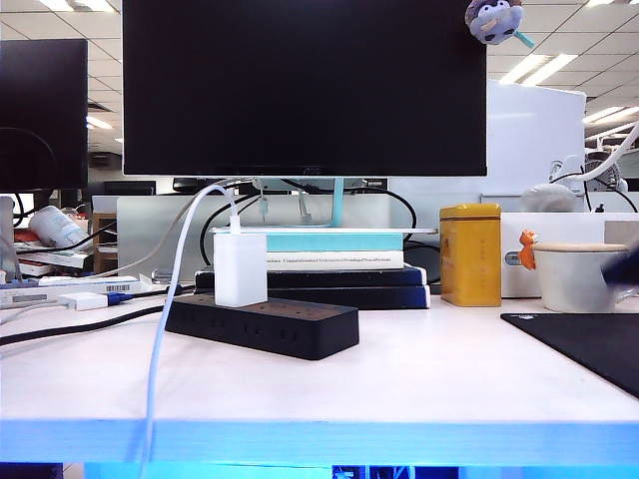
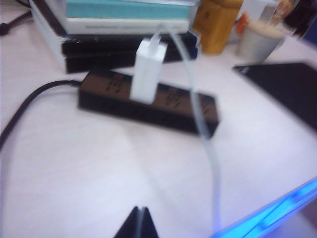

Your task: Plug the white charger into the left socket.

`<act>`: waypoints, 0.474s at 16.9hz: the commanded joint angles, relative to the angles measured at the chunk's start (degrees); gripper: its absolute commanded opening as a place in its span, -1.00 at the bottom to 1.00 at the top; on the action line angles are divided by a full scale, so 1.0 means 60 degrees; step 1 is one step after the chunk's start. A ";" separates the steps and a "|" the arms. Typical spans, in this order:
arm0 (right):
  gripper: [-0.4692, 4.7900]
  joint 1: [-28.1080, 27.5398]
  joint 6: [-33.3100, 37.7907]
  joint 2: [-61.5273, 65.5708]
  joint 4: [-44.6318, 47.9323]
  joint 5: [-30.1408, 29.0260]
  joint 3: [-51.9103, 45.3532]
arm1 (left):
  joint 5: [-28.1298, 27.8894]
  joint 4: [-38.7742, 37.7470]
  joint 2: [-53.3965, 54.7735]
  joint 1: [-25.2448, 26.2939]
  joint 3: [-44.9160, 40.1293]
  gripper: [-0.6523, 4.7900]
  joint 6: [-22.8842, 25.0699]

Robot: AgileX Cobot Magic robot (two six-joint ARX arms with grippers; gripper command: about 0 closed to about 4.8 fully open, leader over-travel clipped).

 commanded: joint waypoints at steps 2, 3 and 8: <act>-0.83 -0.0004 0.0036 0.0055 -0.0036 -0.0186 -0.0087 | -0.0481 0.0164 0.0040 0.0015 -0.0423 -0.78 0.0415; -0.83 0.0000 0.0044 0.0058 -0.0036 -0.0189 -0.0087 | -0.0474 0.0160 0.0036 0.0015 -0.0426 -0.78 0.0707; -0.82 -0.0007 0.0036 0.0055 0.0149 -0.0248 -0.0087 | -0.0539 0.0157 0.0036 0.0015 -0.0423 -0.78 0.0820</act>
